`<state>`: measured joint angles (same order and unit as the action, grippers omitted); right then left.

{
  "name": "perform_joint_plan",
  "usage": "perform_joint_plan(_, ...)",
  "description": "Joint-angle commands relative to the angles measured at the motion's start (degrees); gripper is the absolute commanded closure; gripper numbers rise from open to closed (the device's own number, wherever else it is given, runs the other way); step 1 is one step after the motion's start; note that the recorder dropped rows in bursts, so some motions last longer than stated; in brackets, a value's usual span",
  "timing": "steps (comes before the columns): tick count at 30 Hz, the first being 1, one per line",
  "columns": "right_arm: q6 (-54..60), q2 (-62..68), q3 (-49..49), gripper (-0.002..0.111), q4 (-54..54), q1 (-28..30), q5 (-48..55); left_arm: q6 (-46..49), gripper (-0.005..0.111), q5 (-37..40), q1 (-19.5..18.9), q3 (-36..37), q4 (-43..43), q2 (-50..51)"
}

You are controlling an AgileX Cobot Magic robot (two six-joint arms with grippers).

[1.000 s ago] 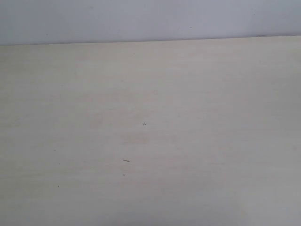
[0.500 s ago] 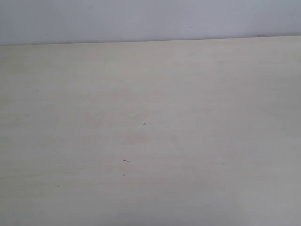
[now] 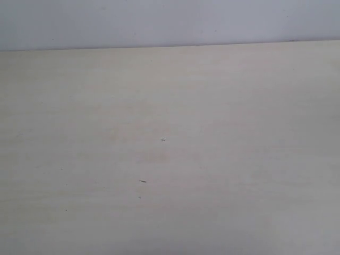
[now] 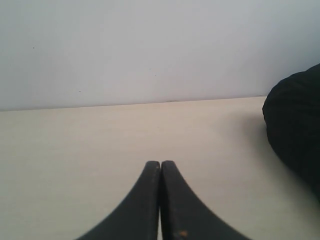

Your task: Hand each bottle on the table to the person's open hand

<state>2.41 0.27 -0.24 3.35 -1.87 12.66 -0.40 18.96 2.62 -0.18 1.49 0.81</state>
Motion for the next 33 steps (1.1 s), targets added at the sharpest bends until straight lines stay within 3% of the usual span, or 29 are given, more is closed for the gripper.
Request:
perform_joint_plan(1, 0.5, -0.3, 0.2, 0.108, -0.3, 0.4, -0.3, -0.1, 0.106, -0.1, -0.1, 0.2, 0.6, -0.3)
perform_joint_plan(33, 0.5, -0.3, 0.2, 0.108, -0.5, 0.4, -0.8, -0.1, 0.106, -0.2, -0.1, 0.2, 0.6, -0.8)
